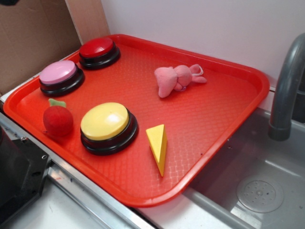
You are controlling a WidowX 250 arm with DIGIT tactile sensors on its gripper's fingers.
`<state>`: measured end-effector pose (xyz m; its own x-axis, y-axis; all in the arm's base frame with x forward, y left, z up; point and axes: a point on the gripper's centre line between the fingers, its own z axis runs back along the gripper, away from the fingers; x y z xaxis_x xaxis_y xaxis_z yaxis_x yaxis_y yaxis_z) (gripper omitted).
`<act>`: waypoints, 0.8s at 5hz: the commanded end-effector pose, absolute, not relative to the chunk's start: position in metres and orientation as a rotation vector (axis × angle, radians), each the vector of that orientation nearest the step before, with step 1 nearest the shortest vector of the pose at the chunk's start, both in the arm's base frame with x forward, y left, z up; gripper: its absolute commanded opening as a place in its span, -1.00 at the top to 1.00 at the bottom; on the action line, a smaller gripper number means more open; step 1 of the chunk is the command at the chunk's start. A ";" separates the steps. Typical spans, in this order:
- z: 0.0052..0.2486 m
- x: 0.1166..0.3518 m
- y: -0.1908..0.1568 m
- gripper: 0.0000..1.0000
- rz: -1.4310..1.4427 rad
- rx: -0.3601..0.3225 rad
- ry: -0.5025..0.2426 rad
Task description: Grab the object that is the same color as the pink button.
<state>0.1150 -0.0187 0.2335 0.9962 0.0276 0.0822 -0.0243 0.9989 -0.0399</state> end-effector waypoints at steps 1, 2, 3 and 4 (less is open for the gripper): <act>0.212 0.167 -0.026 -1.00 -0.117 -0.053 -0.210; 0.196 0.192 -0.028 -1.00 -0.115 -0.036 -0.219; 0.174 0.226 -0.040 -1.00 -0.132 -0.004 -0.280; 0.140 0.262 -0.060 -1.00 -0.170 0.050 -0.272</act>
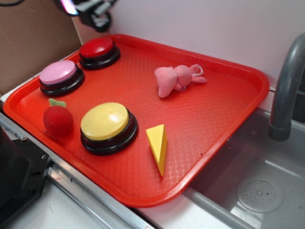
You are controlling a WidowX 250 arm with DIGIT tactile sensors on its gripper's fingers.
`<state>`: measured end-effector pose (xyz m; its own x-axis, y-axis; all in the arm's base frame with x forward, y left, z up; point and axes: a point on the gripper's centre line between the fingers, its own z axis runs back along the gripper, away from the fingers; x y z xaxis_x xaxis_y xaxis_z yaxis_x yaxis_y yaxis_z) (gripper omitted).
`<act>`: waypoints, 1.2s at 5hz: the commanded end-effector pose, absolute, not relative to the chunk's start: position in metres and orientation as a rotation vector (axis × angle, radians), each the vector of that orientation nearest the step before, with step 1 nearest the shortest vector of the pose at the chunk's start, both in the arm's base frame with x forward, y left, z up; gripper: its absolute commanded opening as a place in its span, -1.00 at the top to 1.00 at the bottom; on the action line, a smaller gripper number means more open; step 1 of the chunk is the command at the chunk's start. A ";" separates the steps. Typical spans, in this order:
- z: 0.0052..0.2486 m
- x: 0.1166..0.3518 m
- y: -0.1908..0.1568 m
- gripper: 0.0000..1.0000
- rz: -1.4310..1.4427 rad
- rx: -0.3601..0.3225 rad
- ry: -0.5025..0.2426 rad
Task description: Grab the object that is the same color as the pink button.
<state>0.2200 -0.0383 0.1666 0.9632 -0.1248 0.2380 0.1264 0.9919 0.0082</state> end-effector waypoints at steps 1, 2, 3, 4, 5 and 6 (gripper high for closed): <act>0.105 0.293 -0.076 -1.00 -0.211 0.048 -0.280; 0.078 0.310 -0.076 -1.00 -0.214 0.096 -0.258; 0.055 0.325 -0.076 -1.00 -0.252 0.069 -0.248; 0.039 0.331 -0.067 -1.00 -0.220 0.099 -0.224; 0.026 0.330 -0.059 0.73 -0.177 0.094 -0.179; 0.025 0.324 -0.052 1.00 -0.156 0.023 -0.192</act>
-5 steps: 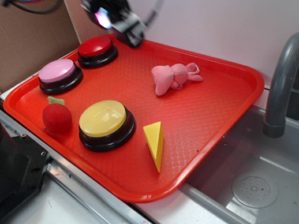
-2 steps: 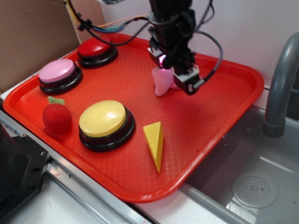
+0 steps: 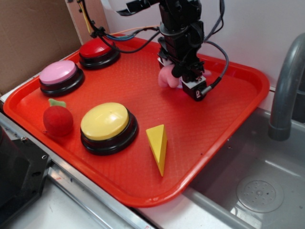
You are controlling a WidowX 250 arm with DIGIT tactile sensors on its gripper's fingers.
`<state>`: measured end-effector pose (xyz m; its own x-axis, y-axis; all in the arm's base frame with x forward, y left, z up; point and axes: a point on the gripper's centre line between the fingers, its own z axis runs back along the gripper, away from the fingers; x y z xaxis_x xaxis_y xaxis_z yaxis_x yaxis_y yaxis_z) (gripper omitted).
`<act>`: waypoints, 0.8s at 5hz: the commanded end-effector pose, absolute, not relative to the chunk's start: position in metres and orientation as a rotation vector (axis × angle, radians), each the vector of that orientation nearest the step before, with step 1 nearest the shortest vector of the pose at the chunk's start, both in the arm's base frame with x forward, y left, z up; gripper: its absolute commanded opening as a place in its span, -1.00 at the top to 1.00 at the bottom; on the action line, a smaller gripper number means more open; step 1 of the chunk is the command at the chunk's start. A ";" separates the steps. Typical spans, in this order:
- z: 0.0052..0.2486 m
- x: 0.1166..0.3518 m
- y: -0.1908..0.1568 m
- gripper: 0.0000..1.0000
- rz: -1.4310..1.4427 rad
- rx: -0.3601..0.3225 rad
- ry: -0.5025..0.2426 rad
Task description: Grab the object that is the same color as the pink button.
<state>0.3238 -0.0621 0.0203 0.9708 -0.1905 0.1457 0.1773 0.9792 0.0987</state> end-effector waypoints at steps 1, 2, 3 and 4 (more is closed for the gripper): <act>0.034 0.319 -0.052 1.00 -0.138 0.026 -0.150; 0.063 0.313 -0.041 1.00 -0.101 -0.040 -0.099; 0.093 0.306 -0.027 1.00 -0.048 -0.061 -0.083; 0.135 0.282 -0.007 1.00 0.049 -0.075 -0.082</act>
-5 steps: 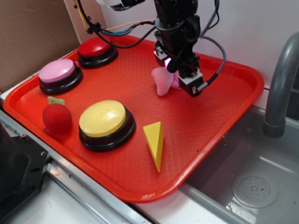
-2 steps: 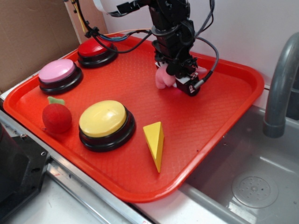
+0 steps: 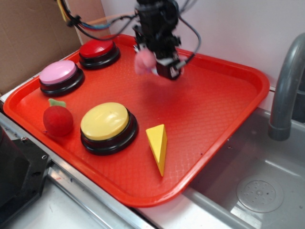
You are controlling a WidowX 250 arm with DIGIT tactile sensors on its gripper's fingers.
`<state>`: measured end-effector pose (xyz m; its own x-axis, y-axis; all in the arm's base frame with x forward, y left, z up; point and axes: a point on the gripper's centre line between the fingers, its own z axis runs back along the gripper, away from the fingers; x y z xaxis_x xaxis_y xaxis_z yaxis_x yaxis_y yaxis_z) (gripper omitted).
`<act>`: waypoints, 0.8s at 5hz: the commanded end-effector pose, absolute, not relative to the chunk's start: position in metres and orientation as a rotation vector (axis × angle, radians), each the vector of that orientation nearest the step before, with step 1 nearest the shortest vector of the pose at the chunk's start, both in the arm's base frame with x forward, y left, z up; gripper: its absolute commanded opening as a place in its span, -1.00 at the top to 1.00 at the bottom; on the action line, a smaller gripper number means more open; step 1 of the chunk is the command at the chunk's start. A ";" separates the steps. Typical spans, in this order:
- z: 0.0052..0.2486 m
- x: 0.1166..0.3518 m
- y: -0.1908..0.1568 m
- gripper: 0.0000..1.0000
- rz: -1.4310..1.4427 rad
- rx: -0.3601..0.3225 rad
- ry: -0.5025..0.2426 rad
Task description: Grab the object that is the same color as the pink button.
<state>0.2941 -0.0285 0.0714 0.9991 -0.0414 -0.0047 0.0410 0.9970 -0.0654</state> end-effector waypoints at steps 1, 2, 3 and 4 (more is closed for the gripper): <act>0.169 0.253 0.010 1.00 0.141 -0.063 -0.124; 0.193 0.225 0.025 1.00 0.226 -0.032 -0.170; 0.205 0.192 0.038 1.00 0.343 -0.043 -0.235; 0.201 0.192 0.038 1.00 0.341 -0.043 -0.186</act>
